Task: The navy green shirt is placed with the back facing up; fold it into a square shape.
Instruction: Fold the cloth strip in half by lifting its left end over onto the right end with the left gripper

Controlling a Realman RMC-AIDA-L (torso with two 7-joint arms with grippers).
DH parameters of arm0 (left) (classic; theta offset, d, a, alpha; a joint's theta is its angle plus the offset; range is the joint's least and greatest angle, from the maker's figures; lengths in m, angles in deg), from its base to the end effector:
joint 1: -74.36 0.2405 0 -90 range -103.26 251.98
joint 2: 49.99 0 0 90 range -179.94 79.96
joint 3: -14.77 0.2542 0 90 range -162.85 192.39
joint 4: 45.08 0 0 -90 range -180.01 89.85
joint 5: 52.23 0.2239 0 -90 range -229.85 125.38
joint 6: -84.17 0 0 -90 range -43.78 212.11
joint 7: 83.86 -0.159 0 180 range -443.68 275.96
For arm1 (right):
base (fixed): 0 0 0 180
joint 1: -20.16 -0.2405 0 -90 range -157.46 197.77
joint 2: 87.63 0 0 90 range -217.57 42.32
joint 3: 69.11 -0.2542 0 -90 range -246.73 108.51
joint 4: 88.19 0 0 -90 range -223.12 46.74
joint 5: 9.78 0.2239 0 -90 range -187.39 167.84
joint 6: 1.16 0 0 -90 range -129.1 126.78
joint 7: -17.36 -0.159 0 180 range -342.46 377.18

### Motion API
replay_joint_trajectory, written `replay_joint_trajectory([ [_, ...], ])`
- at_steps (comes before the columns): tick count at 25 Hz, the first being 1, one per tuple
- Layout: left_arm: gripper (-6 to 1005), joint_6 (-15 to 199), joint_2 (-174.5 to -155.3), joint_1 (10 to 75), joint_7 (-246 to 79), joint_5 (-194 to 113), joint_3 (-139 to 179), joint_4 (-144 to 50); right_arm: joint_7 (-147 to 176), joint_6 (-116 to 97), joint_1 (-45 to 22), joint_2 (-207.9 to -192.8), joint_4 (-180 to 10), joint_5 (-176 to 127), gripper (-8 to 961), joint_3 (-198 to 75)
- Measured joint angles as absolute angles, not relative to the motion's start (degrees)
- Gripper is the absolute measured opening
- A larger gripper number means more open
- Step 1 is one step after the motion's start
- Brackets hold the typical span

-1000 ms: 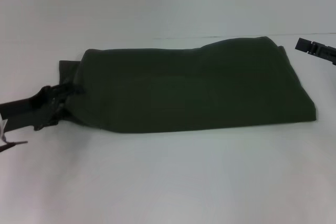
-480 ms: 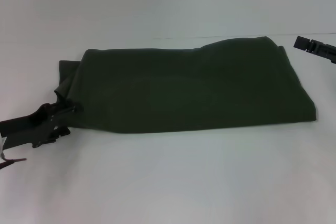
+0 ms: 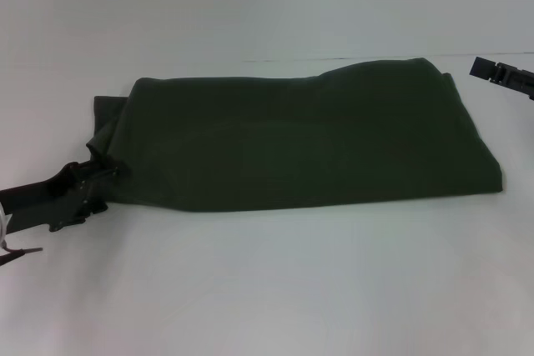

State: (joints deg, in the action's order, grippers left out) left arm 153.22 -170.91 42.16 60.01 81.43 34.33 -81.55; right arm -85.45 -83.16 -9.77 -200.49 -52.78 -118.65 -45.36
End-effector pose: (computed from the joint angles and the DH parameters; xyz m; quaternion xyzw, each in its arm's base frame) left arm -0.3426 0.3688 0.0000 -0.5768 -0.7486 -0.2659 0.1905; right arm 0.3093 0.3824 0.0823 -0.7851 0.4378 0.3561 0.2553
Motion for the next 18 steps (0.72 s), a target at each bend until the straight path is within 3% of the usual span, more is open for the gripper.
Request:
replay_joint_trajectory([
  [18,874,150.5,-170.48,40.8,60.0,82.6,34.7,-81.2,-85.5,-83.2,-10.1,-200.77,-52.7,-118.4,915,-45.4],
])
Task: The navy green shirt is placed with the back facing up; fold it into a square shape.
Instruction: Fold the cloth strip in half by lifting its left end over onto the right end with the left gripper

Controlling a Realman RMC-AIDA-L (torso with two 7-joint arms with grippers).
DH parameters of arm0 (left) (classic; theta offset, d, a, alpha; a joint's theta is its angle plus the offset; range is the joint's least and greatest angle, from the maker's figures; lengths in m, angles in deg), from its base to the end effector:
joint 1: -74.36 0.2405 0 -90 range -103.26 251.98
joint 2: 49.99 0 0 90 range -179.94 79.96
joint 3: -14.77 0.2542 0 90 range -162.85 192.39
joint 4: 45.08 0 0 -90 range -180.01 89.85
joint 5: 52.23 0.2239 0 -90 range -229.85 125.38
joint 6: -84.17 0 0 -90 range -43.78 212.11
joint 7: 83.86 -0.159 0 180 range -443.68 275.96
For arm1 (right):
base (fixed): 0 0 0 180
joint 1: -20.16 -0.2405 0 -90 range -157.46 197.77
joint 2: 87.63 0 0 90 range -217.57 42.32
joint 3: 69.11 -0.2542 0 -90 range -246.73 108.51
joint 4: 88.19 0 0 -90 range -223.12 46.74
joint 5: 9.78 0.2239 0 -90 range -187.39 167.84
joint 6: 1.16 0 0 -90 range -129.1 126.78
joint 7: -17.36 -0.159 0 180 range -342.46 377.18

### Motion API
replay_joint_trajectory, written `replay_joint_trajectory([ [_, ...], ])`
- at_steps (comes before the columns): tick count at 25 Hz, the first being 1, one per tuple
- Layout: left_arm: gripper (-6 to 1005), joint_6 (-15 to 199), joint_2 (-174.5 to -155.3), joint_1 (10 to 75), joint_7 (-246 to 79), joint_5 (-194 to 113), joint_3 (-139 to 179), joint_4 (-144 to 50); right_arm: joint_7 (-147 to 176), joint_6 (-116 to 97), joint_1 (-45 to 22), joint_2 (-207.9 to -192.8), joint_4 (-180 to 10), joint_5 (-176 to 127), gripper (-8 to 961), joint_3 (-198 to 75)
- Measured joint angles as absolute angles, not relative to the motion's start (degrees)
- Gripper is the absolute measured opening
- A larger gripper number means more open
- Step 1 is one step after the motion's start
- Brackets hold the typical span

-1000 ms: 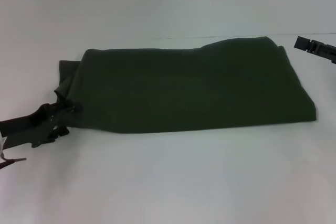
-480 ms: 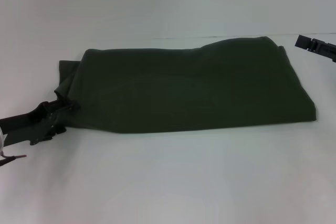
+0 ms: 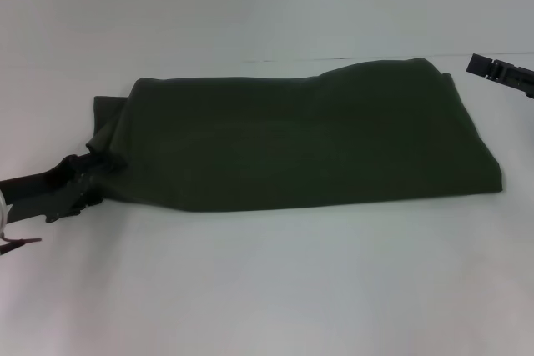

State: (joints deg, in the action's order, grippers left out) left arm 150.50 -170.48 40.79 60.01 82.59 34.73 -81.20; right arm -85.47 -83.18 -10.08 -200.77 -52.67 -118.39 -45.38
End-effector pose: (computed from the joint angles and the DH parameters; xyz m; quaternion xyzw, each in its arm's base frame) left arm -0.3423 0.3792 0.0027 -0.5825 -0.7419 -0.2561 0.2114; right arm 0.3060 0.3840 0.0811 -0.7852 0.4356 0.3599 0.2534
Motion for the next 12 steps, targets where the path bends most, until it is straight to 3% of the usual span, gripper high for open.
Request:
replay_joint_trajectory([
  [12,875,149.5,-170.0,38.7,59.6,81.8,36.0,-81.5,-85.5,-83.9,-9.5,-200.82,-52.7,-117.5,915,-45.4],
])
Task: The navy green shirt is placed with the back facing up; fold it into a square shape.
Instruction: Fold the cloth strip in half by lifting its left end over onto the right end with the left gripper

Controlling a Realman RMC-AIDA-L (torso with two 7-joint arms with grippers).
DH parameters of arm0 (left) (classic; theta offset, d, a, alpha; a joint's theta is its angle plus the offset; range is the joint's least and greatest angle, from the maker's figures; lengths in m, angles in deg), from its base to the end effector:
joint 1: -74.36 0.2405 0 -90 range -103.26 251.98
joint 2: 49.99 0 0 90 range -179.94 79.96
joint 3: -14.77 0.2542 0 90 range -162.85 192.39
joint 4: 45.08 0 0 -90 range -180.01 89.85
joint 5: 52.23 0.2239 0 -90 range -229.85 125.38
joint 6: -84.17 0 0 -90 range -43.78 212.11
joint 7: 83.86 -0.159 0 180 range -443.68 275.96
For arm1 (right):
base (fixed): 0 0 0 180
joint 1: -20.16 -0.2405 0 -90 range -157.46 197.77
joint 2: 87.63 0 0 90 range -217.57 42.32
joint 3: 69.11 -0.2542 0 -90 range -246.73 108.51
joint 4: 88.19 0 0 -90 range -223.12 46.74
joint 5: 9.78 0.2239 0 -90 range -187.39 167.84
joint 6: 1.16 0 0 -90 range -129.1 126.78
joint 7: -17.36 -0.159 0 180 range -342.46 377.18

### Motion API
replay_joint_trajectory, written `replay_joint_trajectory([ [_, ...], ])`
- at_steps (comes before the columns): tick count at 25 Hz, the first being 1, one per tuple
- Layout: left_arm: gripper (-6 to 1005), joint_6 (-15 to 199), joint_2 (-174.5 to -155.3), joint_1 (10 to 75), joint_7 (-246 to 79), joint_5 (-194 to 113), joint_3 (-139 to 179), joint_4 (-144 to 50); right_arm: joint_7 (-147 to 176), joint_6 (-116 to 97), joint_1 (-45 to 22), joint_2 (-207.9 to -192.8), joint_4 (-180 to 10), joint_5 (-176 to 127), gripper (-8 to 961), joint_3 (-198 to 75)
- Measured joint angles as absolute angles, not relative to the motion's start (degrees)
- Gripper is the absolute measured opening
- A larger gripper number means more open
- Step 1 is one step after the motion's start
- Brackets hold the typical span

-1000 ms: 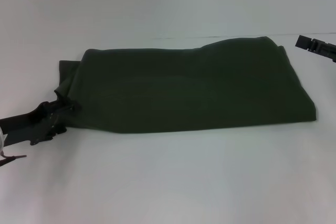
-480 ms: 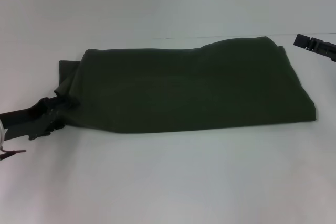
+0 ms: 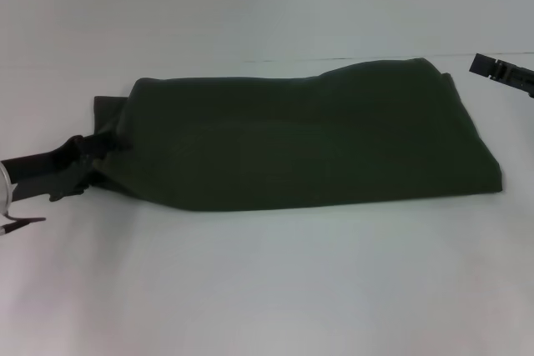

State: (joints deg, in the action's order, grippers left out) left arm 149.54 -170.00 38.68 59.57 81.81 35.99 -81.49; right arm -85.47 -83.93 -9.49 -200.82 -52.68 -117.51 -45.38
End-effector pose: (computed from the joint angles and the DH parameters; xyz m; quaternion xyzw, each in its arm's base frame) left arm -0.3286 0.3959 0.0079 -0.6022 -0.7231 -0.2584 0.2184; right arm 0.3069 0.3805 0.0820 -0.7822 0.4363 0.3673 0.2508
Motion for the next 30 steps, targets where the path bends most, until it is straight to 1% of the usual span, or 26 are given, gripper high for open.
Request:
replay_joint_trajectory([
  [6,874,150.1,-169.74,38.3,58.7,81.6,36.0,-81.3,-85.5,-84.0,-9.5,-200.74,-52.6,-117.5,914,-45.4],
  [15,875,150.8,-169.96,38.8,56.6,82.0,36.0,-81.2,-85.5,-84.0,-9.5,-200.64,-52.6,-117.5,913,-45.4],
  [20,764,151.6,-169.96,38.9,53.8,82.1,36.1,-81.2,-85.5,-84.0,-9.6,-200.64,-52.6,-117.5,912,-45.3],
  [25,544,151.7,-169.98,38.9,53.0,82.2,36.5,-81.2,-85.4,-84.0,-9.6,-200.65,-52.6,-117.5,909,-45.2],
  [30,447,151.6,-170.05,39.0,52.7,82.2,36.7,-81.4,-85.4,-84.0,-9.5,-200.71,-52.6,-117.5,908,-45.1],
])
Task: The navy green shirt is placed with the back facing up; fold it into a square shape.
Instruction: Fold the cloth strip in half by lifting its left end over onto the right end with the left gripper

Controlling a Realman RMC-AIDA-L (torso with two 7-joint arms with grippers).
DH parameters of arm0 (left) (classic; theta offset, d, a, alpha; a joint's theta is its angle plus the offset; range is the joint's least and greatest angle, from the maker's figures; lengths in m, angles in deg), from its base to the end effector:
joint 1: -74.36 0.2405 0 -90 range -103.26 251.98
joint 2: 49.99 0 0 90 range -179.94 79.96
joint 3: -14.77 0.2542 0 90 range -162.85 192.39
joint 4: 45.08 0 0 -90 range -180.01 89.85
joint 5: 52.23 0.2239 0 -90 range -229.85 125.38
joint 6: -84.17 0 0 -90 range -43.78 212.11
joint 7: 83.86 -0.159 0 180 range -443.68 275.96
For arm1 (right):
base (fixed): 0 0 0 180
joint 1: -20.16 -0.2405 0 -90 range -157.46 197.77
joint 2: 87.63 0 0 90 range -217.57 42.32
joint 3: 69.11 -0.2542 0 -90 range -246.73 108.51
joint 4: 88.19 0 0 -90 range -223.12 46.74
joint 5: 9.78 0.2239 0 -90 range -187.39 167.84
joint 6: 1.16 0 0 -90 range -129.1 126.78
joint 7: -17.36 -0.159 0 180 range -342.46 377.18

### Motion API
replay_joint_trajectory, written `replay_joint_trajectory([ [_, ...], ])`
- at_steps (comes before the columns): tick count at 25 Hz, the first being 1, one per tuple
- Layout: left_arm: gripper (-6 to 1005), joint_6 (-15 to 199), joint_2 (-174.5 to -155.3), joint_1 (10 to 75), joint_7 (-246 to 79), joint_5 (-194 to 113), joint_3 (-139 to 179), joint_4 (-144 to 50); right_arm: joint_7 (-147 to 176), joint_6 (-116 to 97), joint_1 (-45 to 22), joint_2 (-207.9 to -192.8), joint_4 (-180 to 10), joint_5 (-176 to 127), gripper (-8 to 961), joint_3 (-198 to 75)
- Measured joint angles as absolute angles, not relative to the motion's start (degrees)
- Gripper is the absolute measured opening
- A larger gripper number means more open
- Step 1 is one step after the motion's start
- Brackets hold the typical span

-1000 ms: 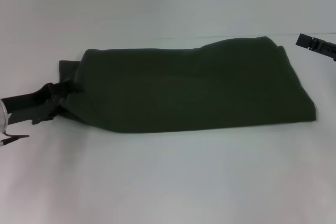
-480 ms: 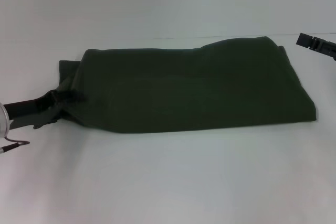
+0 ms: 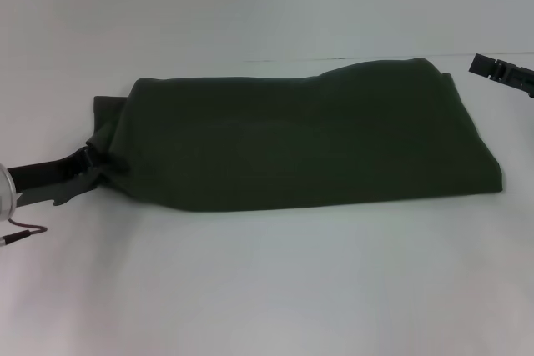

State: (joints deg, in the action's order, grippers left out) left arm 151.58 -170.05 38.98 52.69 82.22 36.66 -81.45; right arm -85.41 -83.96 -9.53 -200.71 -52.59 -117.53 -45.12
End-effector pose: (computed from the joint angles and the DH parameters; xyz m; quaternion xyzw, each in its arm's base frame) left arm -0.3261 0.3903 0.0031 -0.6531 -0.6862 -0.2368 0.2157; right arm 0.3065 0.3809 0.0824 -0.7844 0.4343 0.3652 0.2505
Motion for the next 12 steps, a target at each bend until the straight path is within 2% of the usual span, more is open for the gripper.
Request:
replay_joint_trajectory([
  [6,330,151.5,-170.18,40.1,52.5,82.2,36.3,-81.8,-85.3,-84.0,-9.4,-200.83,-52.6,-117.5,907,-45.3],
  [9,103,151.7,-170.73,41.4,52.5,81.7,36.1,-82.4,-85.1,-83.8,-9.4,-200.95,-52.6,-117.5,907,-45.3],
  [12,76,152.2,-171.4,43.0,52.2,80.6,36.1,-83.2,-85.0,-83.7,-9.4,-201.04,-52.6,-117.5,906,-45.4],
])
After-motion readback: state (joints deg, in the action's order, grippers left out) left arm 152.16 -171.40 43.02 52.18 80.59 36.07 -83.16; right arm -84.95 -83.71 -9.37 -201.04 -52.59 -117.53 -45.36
